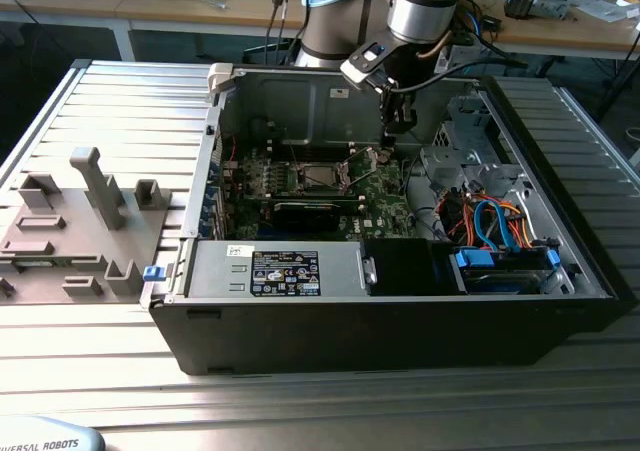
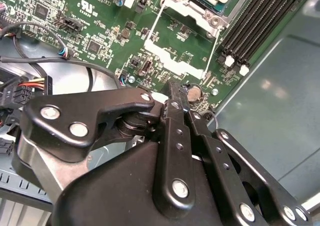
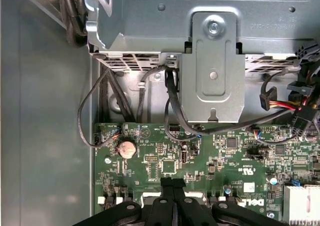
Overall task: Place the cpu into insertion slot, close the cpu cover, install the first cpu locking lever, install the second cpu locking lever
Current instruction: 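Close the cpu cover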
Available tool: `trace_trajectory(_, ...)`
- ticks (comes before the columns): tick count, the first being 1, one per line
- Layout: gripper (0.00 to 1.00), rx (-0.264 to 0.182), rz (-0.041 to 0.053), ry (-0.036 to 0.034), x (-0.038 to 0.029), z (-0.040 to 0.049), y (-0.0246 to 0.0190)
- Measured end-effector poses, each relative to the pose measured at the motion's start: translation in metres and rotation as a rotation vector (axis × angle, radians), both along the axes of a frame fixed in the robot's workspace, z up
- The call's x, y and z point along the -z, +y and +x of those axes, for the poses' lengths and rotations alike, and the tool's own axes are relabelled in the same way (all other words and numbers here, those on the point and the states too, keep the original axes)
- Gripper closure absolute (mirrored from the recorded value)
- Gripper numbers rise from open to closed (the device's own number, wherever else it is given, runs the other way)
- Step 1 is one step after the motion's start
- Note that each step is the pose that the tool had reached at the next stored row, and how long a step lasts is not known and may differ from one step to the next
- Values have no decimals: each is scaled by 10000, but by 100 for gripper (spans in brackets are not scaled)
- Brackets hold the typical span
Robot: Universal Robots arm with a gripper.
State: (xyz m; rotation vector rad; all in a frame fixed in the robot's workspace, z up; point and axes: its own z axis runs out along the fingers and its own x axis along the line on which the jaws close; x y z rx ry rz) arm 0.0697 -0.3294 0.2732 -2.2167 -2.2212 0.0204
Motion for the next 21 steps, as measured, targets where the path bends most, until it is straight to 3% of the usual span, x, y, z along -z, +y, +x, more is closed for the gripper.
trace_trajectory(8,89,0,0,1,68,41,0)
trace_trajectory(21,89,-1,-1,1,125,64,0)
